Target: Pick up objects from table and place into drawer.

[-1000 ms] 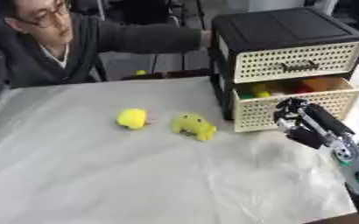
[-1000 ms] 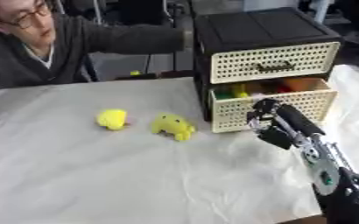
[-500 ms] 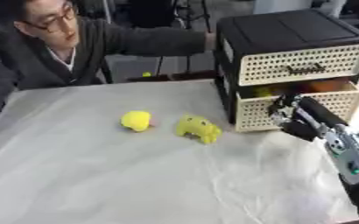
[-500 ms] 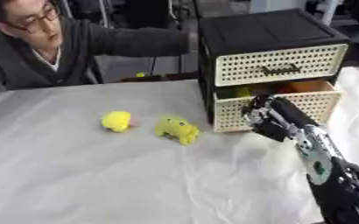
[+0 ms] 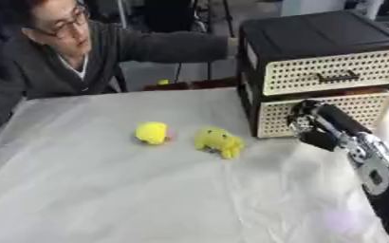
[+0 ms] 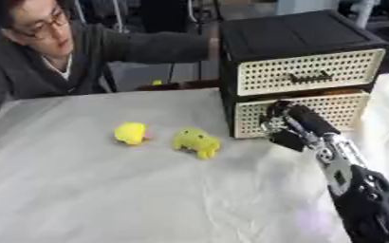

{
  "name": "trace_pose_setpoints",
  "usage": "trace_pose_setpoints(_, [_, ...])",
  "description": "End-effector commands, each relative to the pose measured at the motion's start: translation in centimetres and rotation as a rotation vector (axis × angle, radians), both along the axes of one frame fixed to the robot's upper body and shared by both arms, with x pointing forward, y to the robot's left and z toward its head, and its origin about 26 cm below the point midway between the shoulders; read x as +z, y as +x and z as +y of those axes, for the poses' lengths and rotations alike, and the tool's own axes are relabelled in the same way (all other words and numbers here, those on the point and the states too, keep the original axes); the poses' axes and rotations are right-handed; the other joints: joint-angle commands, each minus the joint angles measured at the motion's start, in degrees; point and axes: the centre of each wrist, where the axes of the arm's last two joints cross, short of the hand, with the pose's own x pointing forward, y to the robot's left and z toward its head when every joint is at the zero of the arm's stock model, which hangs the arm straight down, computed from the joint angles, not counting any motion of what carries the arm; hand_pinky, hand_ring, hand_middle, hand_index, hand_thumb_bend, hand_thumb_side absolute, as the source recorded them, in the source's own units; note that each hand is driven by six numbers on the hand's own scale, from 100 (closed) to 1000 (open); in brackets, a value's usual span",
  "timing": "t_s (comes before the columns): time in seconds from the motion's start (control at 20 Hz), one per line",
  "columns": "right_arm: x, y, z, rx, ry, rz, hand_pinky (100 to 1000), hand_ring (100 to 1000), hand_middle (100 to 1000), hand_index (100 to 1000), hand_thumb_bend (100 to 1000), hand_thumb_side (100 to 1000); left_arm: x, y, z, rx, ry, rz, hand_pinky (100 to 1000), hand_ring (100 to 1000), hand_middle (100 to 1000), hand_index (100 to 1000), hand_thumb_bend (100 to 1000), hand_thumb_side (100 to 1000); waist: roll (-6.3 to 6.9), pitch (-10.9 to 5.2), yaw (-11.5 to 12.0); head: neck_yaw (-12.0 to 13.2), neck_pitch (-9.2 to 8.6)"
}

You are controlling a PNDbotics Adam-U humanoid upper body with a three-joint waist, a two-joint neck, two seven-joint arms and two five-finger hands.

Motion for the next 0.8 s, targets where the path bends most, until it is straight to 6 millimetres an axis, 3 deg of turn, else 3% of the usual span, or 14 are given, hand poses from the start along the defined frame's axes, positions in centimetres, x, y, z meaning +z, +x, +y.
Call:
trace_pose_setpoints(0.05, [2.1,0.6,-1.2,-0.027,-0.035,-0.058,503,746,774,676,100,1000,1.0,-0.2,-0.1,-0.01,0.013,-0.034,524,540,515,721,481,782,-0.07,-0.41,0.3,-0.37,-0.82])
trace_pose_setpoints(0.5, [4.6,1.1,-2.8,-0.077,-0.08,-0.153,520,743,765,672,100,1000,0.7,-0.2,-0.1,-0.014,0.006,-0.03,526,536,505,718,476,785,-0.19,0.03,1.37,-0.96,-1.49])
trace_pose_setpoints(0.8, [5.7,-0.4,-3.3,-0.044,-0.006,-0.238,509,697,737,651,100,1000,0.5,-0.4,0.2,0.002,0.01,-0.011,528,534,503,717,471,789,-1.34,-0.44,0.21,-0.22,-1.2])
